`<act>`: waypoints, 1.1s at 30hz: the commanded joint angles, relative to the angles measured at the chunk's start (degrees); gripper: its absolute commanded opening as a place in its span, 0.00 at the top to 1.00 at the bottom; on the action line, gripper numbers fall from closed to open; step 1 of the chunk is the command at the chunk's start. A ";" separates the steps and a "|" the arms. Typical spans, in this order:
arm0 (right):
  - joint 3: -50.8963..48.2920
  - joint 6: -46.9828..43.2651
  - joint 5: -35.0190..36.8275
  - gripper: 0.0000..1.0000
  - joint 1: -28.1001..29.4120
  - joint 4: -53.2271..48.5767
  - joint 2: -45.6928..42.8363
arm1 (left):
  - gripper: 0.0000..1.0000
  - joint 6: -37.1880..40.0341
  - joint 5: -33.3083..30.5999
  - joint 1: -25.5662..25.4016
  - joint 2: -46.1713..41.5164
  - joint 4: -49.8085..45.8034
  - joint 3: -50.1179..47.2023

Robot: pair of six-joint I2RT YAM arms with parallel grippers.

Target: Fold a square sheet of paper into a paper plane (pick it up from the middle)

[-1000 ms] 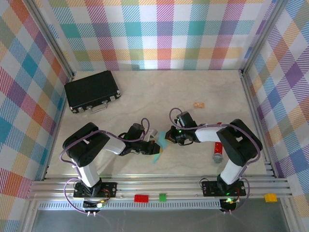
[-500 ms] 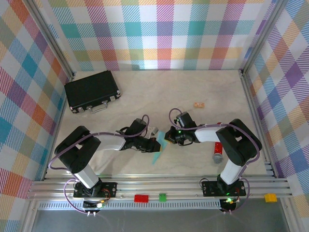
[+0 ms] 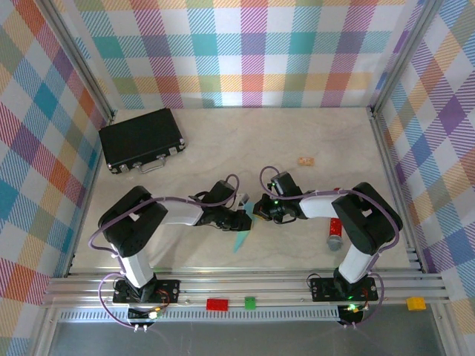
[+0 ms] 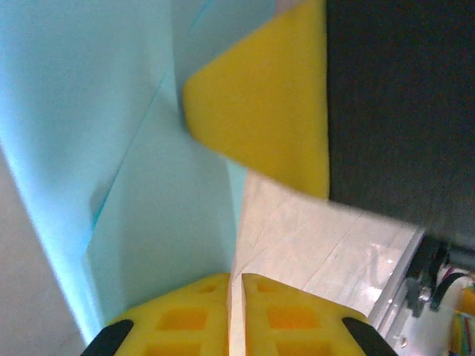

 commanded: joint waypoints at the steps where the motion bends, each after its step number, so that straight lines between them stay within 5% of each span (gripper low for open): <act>1: -1.82 -0.62 6.88 1.00 -0.32 -7.91 2.25 | 0.86 3.91 -3.92 -1.98 -3.29 -12.56 -4.38; 8: -1.57 -0.54 7.40 1.00 -0.34 -8.68 1.73 | 0.86 7.17 -7.88 -5.07 -10.57 -21.34 -7.75; 21: -2.25 -0.14 7.74 1.00 -0.33 -8.90 0.74 | 0.87 -0.28 -10.05 -5.79 -26.52 -17.62 -9.64; 33: -2.69 -0.18 8.08 1.00 -0.30 -9.55 0.11 | 0.87 -1.72 -4.20 -5.66 -9.91 -6.99 -3.28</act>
